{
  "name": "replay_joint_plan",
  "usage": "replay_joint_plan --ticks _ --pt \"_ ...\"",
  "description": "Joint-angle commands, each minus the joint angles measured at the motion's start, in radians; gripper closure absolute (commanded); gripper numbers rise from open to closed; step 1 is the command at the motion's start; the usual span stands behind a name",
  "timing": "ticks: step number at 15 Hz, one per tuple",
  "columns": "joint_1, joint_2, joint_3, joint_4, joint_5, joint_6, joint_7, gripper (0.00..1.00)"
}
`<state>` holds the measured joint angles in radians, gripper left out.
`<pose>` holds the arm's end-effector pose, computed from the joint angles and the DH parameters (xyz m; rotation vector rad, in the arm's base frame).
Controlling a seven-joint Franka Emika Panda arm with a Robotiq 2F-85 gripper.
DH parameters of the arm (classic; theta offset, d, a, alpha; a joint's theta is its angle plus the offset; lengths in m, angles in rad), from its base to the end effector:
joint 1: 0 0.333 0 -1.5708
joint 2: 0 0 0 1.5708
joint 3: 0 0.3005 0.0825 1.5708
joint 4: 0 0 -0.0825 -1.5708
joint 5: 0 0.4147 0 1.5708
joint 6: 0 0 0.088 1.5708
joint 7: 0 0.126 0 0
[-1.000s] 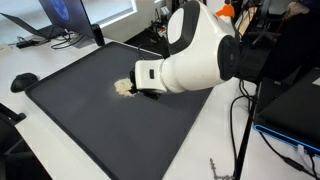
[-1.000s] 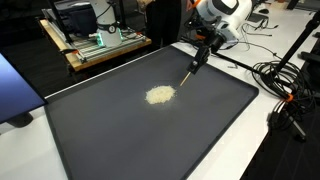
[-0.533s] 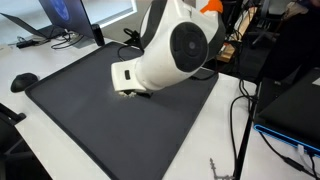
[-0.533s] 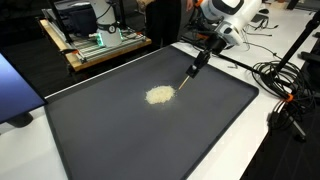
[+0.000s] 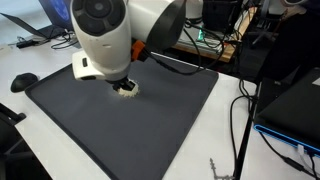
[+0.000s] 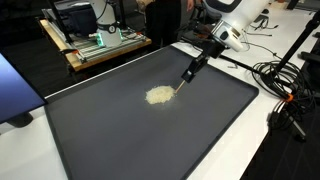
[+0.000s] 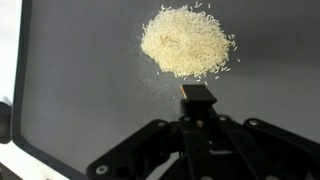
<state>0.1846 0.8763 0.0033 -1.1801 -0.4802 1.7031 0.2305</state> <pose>0.7308 0.0851 0.2039 2.6002 0.1400 -0.3264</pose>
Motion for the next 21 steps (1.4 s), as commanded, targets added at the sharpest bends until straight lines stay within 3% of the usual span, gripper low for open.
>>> replay_joint_plan --ticks 1,10,21 --pt "-0.05 -0.008 -0.007 0.032 0.106 0.007 -0.087 0.97" --pt "-0.187 0.001 0.01 0.077 0.305 0.019 -0.257 0.97" --pt "-0.373 -0.04 0.037 -0.054 0.559 0.166 -0.444 0.97"
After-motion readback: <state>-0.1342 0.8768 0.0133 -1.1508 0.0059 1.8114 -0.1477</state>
